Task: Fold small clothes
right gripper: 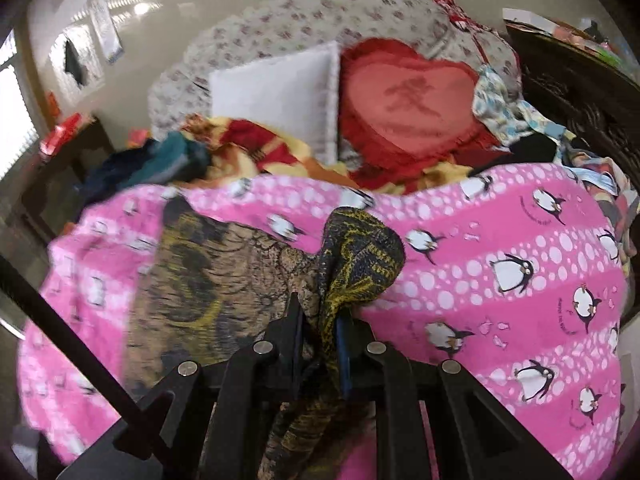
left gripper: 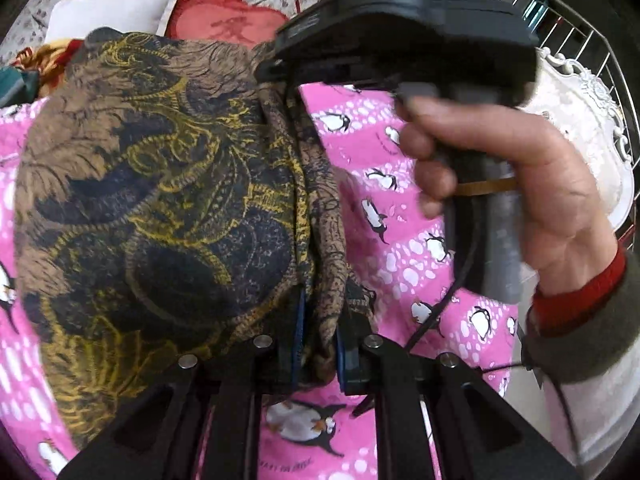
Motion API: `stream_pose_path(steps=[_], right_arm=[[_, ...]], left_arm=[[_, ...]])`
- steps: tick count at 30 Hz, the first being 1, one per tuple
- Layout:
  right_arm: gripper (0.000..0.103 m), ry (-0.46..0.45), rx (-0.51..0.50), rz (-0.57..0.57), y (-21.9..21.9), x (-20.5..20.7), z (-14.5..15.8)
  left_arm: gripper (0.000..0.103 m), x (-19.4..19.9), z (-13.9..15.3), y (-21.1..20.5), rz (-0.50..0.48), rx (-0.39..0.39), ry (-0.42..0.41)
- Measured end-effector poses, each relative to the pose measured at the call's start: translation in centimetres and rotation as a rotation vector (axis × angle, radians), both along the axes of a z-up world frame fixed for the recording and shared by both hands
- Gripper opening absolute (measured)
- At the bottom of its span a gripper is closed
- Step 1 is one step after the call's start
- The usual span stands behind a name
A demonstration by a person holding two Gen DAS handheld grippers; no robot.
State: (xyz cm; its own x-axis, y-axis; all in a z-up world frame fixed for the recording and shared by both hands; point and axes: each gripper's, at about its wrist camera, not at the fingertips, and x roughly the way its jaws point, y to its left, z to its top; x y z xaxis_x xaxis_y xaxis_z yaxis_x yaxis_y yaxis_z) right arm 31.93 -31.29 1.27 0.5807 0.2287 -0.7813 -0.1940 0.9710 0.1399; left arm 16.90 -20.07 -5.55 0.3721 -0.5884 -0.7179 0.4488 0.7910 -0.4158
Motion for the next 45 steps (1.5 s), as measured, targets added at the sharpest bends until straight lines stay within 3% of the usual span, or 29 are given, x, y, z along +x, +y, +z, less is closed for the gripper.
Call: stream_pose_path(steps=[5,7,9,11,14,16,21,22,23,24,30,35,37,41,45], right_arm=[[0.015,0.025,-0.015,-0.022,0.2,0.8,-2.0],[0.022,0.011,0.054,-0.043,-0.9,0.0,-1.0],[0.034,0.000,0.110,-0.053,-2.1,-1.5,0.4],[0.051,-0.007,0.150,-0.045,-3.0,-4.1,1.7],[0.063,0.006,0.220,0.005,-3.6,-8.7,2.2],[0.068,0.027,0.207,0.016,-3.3,-10.9,1.5],[0.068,0.120,0.199,0.052,-1.5,-14.7,-2.6],[0.062,0.125,0.190,0.058,-1.0,-14.8,-3.2],[0.029,0.116,0.160,0.079,-0.2,-15.1,-3.7],[0.007,0.102,0.128,0.099,0.5,-15.3,-3.8],[0.005,0.030,0.002,0.084,-0.5,-16.6,-2.8],[0.005,0.127,0.031,0.013,-2.6,-15.2,-6.7],[0.007,0.126,0.076,0.004,-3.1,-15.4,-6.3],[0.022,0.060,0.155,-0.053,-4.7,-16.0,-3.4],[0.022,-0.022,0.159,0.018,-2.0,-15.2,-1.2]], left_arm=[[0.017,-0.5,0.6,-0.1,-0.021,0.001,0.011],[0.035,-0.8,1.7,1.0,-0.043,-0.011,0.022],[0.060,-1.7,3.1,2.7,-0.042,0.001,-0.017],[0.066,-3.1,5.0,4.9,-0.025,0.020,-0.094],[0.076,-4.1,6.1,8.6,0.025,0.056,-0.166],[0.076,-3.5,5.6,10.6,0.083,0.132,-0.192],[0.076,-2.7,1.4,13.0,0.171,0.209,-0.102],[0.076,-2.5,0.8,13.3,0.187,0.206,-0.087],[0.076,-2.6,0.3,13.5,0.202,0.204,-0.077],[0.076,-2.4,-0.2,13.5,0.212,0.203,-0.067],[0.077,-3.9,-1.2,12.4,0.174,0.232,-0.058],[0.076,-3.3,-3.7,12.0,0.172,0.241,0.035],[0.076,-3.6,-2.5,12.8,0.179,0.210,0.012],[0.078,-3.4,1.0,13.8,0.203,0.187,-0.080],[0.082,-0.8,2.4,13.0,0.241,0.153,-0.101]])
